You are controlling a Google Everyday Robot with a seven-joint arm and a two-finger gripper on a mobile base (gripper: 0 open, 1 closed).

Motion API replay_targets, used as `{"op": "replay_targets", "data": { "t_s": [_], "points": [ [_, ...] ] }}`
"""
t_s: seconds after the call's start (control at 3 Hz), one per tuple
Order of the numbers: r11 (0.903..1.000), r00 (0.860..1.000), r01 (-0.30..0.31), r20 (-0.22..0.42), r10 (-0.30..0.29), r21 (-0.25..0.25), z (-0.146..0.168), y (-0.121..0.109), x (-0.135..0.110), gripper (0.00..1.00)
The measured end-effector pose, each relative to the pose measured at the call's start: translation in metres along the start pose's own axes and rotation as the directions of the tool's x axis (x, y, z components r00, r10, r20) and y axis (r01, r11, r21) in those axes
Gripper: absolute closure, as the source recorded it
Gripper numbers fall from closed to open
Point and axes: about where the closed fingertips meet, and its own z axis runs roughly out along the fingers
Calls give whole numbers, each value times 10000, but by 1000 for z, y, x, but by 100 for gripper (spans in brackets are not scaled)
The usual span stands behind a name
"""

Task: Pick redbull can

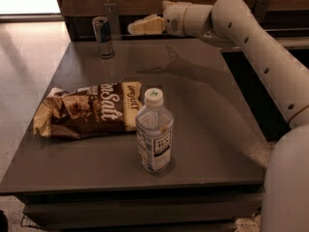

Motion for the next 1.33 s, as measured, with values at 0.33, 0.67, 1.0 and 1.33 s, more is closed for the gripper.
{"op": "replay_targets", "data": {
  "t_s": [0.33, 0.67, 1.0, 1.33],
  "points": [
    [9987, 9982, -486, 353, 481, 133, 44, -4, 16, 0],
    [9962, 9960, -854, 264, 850, 165, 74, 2, 33, 0],
    [9956, 9954, -936, 224, 935, 46, 81, 4, 36, 0],
    [9957, 9954, -928, 216, 930, -78, 91, 11, 41, 0]
  ]
}}
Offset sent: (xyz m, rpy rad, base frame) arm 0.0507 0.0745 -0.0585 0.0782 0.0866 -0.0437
